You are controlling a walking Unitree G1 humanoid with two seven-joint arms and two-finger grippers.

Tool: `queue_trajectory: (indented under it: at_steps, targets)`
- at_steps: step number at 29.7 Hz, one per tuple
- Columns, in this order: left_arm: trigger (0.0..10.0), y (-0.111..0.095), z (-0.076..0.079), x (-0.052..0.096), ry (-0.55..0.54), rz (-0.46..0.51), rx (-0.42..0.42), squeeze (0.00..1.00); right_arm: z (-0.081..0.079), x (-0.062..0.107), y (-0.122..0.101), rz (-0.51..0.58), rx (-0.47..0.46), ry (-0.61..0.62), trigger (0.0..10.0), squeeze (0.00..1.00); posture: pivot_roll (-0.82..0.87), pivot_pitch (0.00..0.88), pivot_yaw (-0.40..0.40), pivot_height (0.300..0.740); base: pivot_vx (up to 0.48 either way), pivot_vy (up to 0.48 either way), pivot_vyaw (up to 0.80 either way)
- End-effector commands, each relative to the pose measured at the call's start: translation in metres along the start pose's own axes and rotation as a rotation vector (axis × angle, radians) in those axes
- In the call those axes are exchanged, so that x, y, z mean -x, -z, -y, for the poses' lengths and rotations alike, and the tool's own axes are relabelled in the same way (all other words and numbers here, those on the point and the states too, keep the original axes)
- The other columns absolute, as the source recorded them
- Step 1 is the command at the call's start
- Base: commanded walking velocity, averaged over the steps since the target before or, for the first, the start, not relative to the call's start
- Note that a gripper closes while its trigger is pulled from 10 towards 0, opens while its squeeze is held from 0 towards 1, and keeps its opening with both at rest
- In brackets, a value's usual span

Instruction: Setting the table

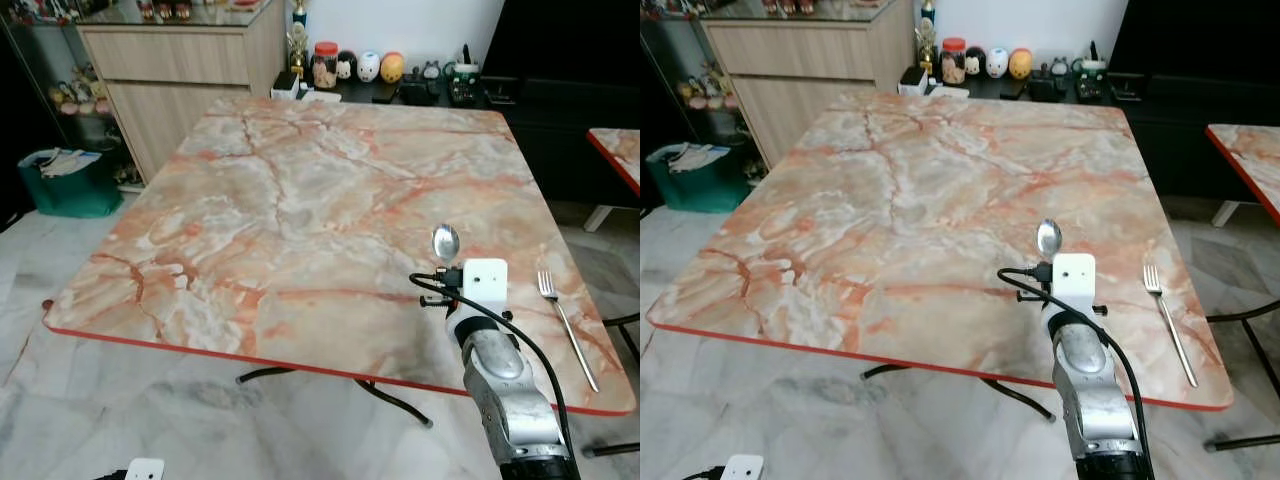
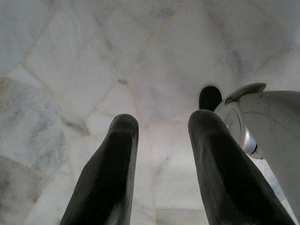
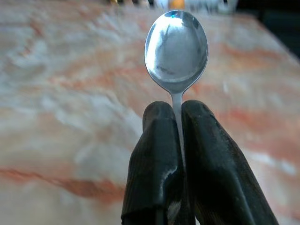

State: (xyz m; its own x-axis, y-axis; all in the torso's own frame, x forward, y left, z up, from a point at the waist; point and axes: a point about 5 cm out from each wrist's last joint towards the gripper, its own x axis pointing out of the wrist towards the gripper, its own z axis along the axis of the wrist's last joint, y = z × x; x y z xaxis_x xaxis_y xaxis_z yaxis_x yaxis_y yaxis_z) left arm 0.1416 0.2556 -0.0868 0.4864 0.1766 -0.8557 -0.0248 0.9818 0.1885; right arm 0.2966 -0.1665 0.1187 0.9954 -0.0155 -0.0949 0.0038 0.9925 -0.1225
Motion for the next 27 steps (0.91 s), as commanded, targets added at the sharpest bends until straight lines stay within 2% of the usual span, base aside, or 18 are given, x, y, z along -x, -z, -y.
queue_trajectory:
  at_steps: [1,2,3,4,5,9,11,13,16,20,27]
  targets:
    - [10.0,0.004,-0.002,0.001,-0.011,-0.015,0.02,0.0,-0.006,0.007,-0.008,0.061,0.048,-0.018,10.0,0.0,0.05,0.0,-0.018,0.711,0.0,0.0,0.0]
    - [10.0,0.004,-0.002,0.001,-0.011,-0.015,0.02,0.0,-0.006,0.007,-0.008,0.061,0.048,-0.018,10.0,0.0,0.05,0.0,-0.018,0.711,0.0,0.0,0.0]
    - [10.0,0.004,-0.002,0.001,-0.009,-0.015,0.018,0.0,-0.006,0.016,-0.015,0.12,0.023,0.015,10.0,0.0,0.03,0.0,-0.008,0.711,0.0,0.0,0.0]
    - [10.0,0.004,-0.002,0.001,-0.008,-0.015,0.018,0.0,-0.006,0.019,-0.016,0.135,0.012,0.028,10.0,0.0,0.03,0.0,-0.008,0.711,0.0,0.0,0.0]
    - [10.0,0.004,-0.002,0.001,-0.005,-0.017,0.012,0.0,-0.005,0.025,-0.017,0.156,0.022,0.04,10.0,0.0,0.03,0.0,-0.006,0.711,0.0,0.0,0.0]
    - [10.0,0.004,-0.002,0.001,-0.001,-0.018,-0.006,0.0,-0.001,0.029,-0.021,0.199,0.08,0.054,10.0,0.0,0.03,0.0,-0.002,0.711,0.0,0.0,0.0]
    - [10.0,0.003,-0.002,0.001,-0.001,-0.017,-0.007,0.0,0.003,0.029,-0.025,0.217,0.054,0.072,10.0,0.0,0.02,0.0,0.0,0.711,0.0,0.0,0.0]
    - [10.0,0.003,-0.003,0.001,0.0,-0.016,-0.023,0.0,0.009,0.025,-0.038,0.279,0.035,0.107,10.0,0.0,0.02,0.0,0.008,0.711,0.0,0.0,0.0]
    - [10.0,0.005,-0.002,0.001,0.005,-0.02,-0.051,0.0,0.009,0.017,-0.045,0.296,0.055,0.1,10.0,0.0,0.02,0.0,0.007,0.711,0.0,-0.106,0.0]
    - [10.0,0.006,-0.002,0.001,0.004,-0.019,-0.046,0.0,0.009,0.011,-0.05,0.32,-0.006,0.114,10.0,0.0,0.03,0.0,0.001,0.711,0.0,-0.345,0.0]
    - [10.0,0.008,-0.001,0.001,0.002,-0.021,-0.047,0.0,0.005,0.009,-0.057,0.364,-0.011,0.104,10.0,0.0,0.04,0.0,-0.011,0.711,0.0,-0.354,0.0]
